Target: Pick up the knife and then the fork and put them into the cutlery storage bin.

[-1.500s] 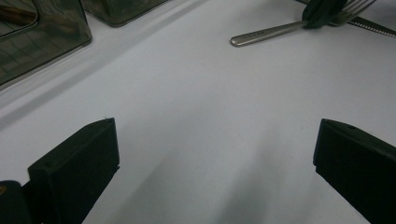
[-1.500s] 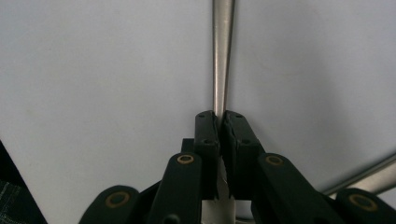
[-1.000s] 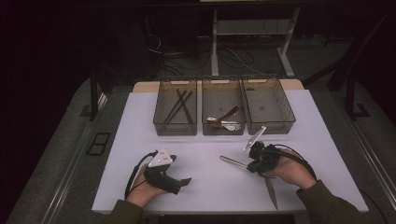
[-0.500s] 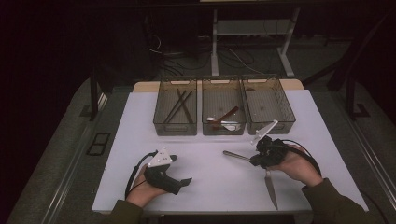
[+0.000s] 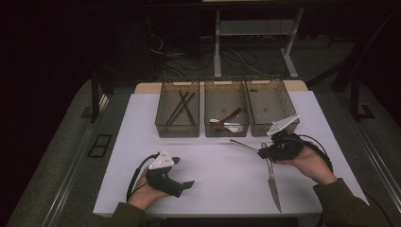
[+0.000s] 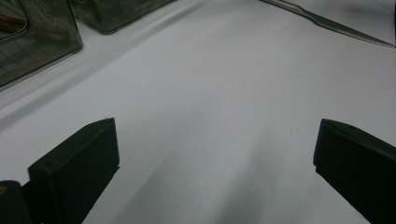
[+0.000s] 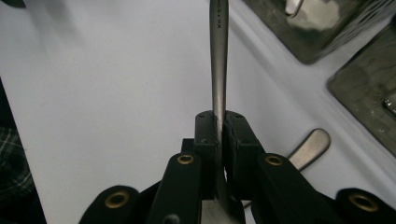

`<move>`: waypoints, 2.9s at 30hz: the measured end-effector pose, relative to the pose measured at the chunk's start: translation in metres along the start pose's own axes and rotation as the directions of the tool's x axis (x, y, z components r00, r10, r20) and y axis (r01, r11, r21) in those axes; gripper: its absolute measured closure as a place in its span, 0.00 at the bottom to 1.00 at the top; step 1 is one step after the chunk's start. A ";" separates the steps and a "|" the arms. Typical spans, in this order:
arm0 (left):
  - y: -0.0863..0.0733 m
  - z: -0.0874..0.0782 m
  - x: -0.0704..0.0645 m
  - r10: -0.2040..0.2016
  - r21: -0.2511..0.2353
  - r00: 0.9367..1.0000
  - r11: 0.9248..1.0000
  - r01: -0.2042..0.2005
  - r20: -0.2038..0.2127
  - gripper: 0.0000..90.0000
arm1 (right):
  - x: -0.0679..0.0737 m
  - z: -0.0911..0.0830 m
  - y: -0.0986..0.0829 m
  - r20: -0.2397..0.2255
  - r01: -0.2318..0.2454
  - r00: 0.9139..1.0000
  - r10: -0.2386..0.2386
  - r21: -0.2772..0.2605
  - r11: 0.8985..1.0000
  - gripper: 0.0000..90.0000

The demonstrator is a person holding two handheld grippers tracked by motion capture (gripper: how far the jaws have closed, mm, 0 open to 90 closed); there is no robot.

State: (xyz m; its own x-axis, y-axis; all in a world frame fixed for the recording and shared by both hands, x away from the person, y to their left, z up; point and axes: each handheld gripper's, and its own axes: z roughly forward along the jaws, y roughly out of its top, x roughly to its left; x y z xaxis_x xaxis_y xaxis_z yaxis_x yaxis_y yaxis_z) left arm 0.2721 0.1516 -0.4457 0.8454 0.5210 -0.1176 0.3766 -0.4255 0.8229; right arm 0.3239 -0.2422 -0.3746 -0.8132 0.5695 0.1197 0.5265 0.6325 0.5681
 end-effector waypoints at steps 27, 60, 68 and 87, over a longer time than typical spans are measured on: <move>0.000 0.000 0.000 0.000 0.004 1.000 1.000 0.000 0.001 0.00 | -0.036 -0.034 -0.007 0.067 -0.083 0.993 0.096 -0.180 0.980 0.93; 0.000 -0.002 0.000 0.009 -0.011 1.000 1.000 -0.009 -0.014 0.00 | -0.101 -0.053 0.019 0.164 -0.191 0.958 0.235 -0.244 0.951 0.93; 0.000 -0.002 0.000 0.005 -0.016 1.000 1.000 -0.005 -0.008 0.00 | -0.124 -0.050 0.026 0.180 -0.241 0.941 0.287 -0.241 0.940 0.93; 0.000 0.000 -0.001 0.011 -0.007 1.000 1.000 -0.011 -0.001 0.00 | -0.155 -0.018 0.036 0.184 -0.305 0.925 0.333 -0.165 0.938 0.93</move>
State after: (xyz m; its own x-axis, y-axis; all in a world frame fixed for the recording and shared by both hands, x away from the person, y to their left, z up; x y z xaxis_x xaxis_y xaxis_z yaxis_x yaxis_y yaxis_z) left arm 0.2711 0.1517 -0.4457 0.8492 0.5168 -0.1085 0.3649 -0.4257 0.8280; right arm 0.4648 -0.3175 -0.3580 -0.5307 0.8342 0.1498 0.7009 0.3326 0.6310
